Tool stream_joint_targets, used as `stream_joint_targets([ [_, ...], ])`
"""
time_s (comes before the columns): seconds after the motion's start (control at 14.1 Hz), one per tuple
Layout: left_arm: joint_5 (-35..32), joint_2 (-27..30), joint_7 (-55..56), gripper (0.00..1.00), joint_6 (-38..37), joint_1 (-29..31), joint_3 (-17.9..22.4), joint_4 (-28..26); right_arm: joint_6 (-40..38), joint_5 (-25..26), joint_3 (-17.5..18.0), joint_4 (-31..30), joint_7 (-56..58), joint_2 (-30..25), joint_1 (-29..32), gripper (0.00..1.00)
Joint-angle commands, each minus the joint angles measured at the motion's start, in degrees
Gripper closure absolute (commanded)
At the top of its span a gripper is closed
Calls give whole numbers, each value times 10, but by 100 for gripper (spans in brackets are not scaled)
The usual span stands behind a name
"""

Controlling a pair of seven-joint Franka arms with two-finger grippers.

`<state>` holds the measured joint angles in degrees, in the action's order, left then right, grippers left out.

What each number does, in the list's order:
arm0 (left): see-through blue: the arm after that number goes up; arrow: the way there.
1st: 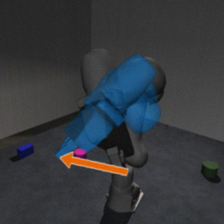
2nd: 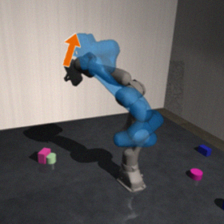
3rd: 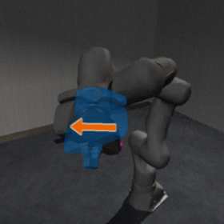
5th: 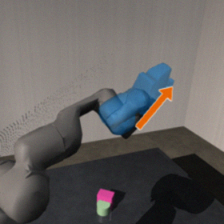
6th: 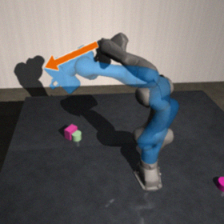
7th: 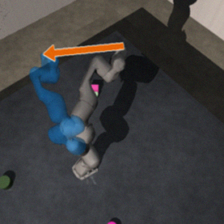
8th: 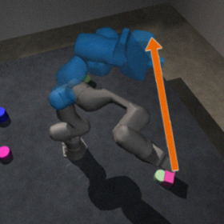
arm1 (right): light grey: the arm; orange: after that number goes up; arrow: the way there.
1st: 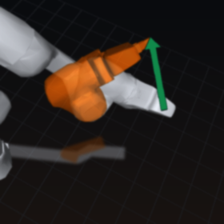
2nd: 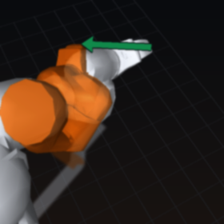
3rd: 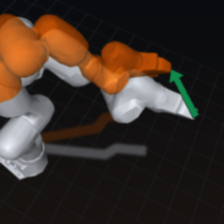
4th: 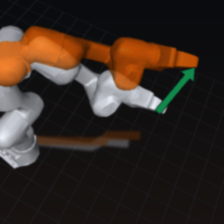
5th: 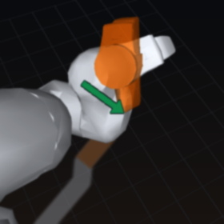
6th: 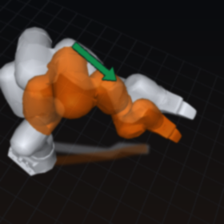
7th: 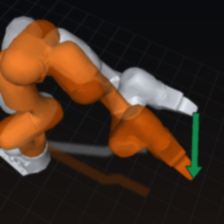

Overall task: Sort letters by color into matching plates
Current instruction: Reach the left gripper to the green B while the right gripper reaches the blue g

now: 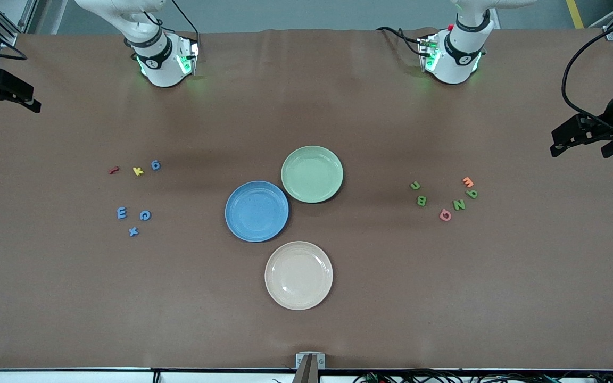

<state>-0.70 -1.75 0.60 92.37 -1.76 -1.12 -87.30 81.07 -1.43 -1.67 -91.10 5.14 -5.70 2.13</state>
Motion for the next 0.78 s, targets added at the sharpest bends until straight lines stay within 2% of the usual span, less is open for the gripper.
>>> stream_joint_targets([
  [0.0, 8, -5, -3, 0, -16, 0, 1, 13, 3, 5, 3, 1, 3, 1, 10, 0],
  [0.28, 8, -5, -3, 0, -20, 3, 1, 12, -13, 2, 3, 18, 6, -2, 31, 0],
  [0.57, 9, -41, -5, 0, -96, 10, 2, 8, -2, -1, 4, 23, 2, 3, 33, 0],
  [0.71, 38, -52, 7, 0, -100, 8, 2, -12, 17, 1, 3, 24, 2, 10, 34, 0],
])
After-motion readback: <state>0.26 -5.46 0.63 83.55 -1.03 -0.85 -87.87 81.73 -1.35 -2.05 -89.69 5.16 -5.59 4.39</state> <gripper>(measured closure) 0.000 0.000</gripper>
